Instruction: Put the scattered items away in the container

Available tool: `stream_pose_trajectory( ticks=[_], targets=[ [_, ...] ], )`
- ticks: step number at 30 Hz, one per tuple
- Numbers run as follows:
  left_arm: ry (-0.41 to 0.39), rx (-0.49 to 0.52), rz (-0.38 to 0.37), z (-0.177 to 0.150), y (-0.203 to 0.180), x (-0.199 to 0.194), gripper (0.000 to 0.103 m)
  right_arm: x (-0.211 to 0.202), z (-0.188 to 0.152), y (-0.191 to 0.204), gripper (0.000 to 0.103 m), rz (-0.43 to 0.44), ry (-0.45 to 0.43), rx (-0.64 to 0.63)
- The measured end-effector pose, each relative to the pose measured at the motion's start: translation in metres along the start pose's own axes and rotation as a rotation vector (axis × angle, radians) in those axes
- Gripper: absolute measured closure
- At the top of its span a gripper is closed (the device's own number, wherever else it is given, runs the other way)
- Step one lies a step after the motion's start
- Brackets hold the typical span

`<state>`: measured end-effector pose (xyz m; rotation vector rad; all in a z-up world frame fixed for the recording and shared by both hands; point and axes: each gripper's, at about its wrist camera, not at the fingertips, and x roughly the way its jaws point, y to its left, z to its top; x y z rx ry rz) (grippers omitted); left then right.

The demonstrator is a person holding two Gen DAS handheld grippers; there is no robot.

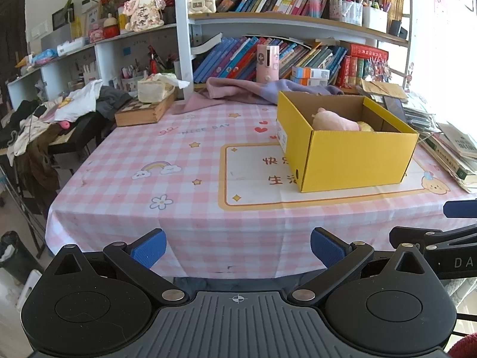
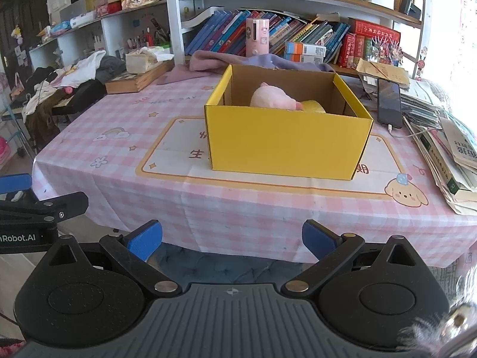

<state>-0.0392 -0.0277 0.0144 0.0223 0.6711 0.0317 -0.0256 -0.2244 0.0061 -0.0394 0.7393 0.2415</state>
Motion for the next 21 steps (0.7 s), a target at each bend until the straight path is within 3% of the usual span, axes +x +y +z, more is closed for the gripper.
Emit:
stream_pose_trajectory(
  ticks=[21],
  targets=[
    [0.010,-0.008,-0.010,-0.0005,-0.0037,0.0024,0.000,0.0015,0.0007,-0.0030,0.002,0.000,0.000,0.008]
  ],
)
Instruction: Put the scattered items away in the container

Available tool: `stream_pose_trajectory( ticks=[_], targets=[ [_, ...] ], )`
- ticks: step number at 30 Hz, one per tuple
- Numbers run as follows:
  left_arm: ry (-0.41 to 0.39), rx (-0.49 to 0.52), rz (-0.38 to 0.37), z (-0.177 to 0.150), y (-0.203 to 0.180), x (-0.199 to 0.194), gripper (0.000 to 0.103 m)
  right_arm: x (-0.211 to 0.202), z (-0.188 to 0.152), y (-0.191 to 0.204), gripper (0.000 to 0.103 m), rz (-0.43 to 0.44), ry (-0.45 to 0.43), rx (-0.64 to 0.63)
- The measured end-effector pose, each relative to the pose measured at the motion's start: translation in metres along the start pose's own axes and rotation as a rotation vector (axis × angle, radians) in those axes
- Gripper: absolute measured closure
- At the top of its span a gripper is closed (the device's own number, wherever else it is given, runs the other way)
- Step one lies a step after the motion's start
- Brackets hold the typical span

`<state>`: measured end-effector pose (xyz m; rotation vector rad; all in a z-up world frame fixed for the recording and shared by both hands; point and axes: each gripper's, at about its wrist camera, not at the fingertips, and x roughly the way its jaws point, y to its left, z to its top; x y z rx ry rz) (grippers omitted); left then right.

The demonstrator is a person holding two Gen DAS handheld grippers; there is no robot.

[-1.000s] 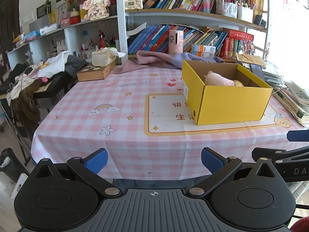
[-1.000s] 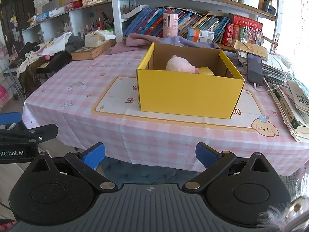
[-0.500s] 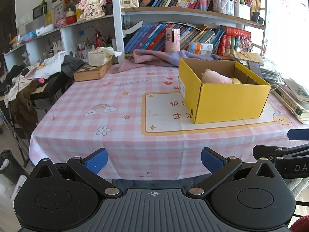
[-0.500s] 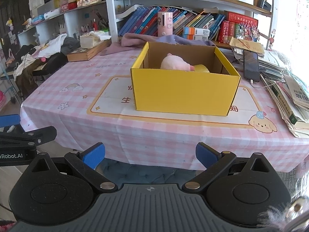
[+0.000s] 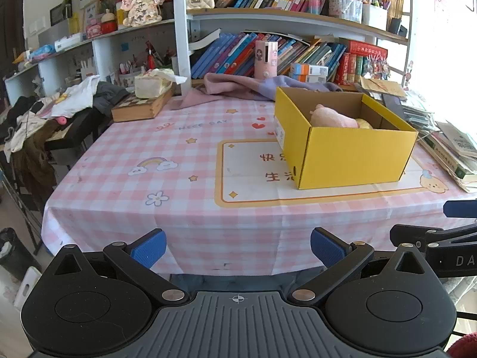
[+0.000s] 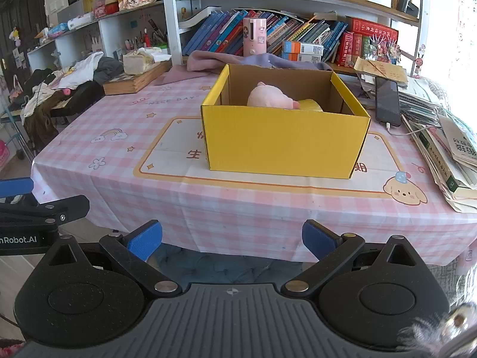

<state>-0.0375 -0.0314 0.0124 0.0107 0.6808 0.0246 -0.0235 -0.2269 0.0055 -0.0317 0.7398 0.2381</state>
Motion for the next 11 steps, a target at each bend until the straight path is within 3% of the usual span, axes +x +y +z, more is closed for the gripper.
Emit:
stream_pose_trajectory(
  ticks=[11],
  targets=[
    [0.016,0.010,0.011,-0.0011,-0.0006,0.0002,0.000,0.0007,-0.0015,-0.0007,0.002,0.005,0.005,-0.005]
  ],
)
